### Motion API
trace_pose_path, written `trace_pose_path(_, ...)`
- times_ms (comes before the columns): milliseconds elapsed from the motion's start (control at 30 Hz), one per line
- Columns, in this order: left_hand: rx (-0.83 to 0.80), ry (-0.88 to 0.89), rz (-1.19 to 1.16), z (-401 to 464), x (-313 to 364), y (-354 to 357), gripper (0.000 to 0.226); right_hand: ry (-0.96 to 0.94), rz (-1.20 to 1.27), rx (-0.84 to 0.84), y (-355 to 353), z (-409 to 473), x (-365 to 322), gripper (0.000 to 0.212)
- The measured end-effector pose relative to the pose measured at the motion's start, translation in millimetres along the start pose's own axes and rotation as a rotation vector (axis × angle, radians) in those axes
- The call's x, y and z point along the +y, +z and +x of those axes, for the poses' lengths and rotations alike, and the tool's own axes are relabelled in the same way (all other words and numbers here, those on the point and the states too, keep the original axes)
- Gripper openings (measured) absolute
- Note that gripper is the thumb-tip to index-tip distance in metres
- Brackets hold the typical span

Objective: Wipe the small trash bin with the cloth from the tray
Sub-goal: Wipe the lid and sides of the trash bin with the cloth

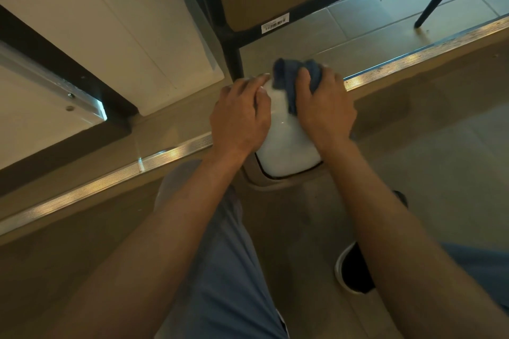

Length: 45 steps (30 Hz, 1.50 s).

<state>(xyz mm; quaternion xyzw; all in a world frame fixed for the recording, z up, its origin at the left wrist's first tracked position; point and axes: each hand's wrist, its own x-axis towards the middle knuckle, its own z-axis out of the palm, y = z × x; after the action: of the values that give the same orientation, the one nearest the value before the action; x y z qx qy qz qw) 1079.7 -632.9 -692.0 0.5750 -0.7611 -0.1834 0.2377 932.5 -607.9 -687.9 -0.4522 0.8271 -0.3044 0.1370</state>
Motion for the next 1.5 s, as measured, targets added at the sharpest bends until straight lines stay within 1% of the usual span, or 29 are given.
trace_pose_path(67,0.004,-0.013,-0.002,0.2,0.6,0.7,0.053,0.000,-0.083,-0.154,-2.5,30.1,-15.0,0.055)
trace_pose_path(100,0.004,-0.018,0.000,0.6,0.9,0.8,0.053,0.000,-0.089,-0.197,-2.5,39.1,-19.2,0.054)
trace_pose_path(167,0.011,-0.024,0.001,2.0,0.9,0.7,0.055,0.002,-0.060,-0.199,-0.6,40.8,-18.1,0.053)
trace_pose_path(200,0.017,-0.026,0.003,2.0,1.2,0.5,0.056,0.000,-0.036,-0.159,0.4,32.6,-13.9,0.054)
trace_pose_path(267,0.024,-0.029,0.010,1.1,2.4,1.0,0.056,-0.024,0.030,-0.009,3.3,1.2,0.6,0.058)
trace_pose_path(300,0.024,-0.029,0.013,1.1,2.9,1.3,0.054,-0.046,0.067,0.072,5.2,-19.0,9.3,0.061)
trace_pose_path(367,0.028,-0.022,0.018,0.8,2.8,1.5,0.050,-0.074,0.115,0.179,13.0,-58.5,30.5,0.065)
trace_pose_path(433,0.035,-0.013,0.017,-0.4,2.0,1.7,0.049,-0.088,0.135,0.209,21.4,-84.7,50.6,0.068)
trace_pose_path(533,0.030,-0.007,0.006,-1.2,0.8,1.7,0.049,-0.147,0.154,0.200,25.0,-90.6,69.2,0.070)
trace_pose_path(700,0.034,-0.008,0.027,-0.3,-0.1,1.7,0.050,-0.323,0.250,0.079,11.5,-81.0,102.0,0.065)
trace_pose_path(767,0.037,-0.005,0.024,0.2,0.0,1.2,0.050,-0.336,0.276,0.048,7.5,-81.7,105.8,0.063)
trace_pose_path(933,0.039,0.009,0.032,-0.6,-0.3,1.8,0.050,-0.232,0.237,0.080,8.4,-74.8,85.4,0.059)
trace_pose_path(1100,0.038,-0.009,0.028,-0.8,1.1,2.7,0.045,-0.079,0.174,-0.027,-7.9,-35.3,37.2,0.054)
trace_pose_path(1200,0.037,-0.017,0.015,-1.9,2.4,2.6,0.046,-0.024,0.080,-0.156,-14.5,7.8,11.2,0.054)
trace_pose_path(1300,0.034,-0.024,0.011,-1.2,2.5,2.4,0.047,-0.012,0.109,-0.373,-10.6,51.3,-2.8,0.050)
trace_pose_path(1367,0.038,-0.038,0.003,-0.7,4.0,1.6,0.048,0.000,0.135,-0.463,-6.7,64.8,-3.8,0.047)
trace_pose_path(1433,0.050,-0.046,0.000,-1.0,5.9,1.0,0.048,0.002,0.177,-0.449,-5.9,61.7,1.5,0.048)
trace_pose_path(1500,0.063,-0.044,0.002,-1.6,6.8,1.6,0.048,-0.032,0.249,-0.381,-11.3,43.2,12.2,0.049)
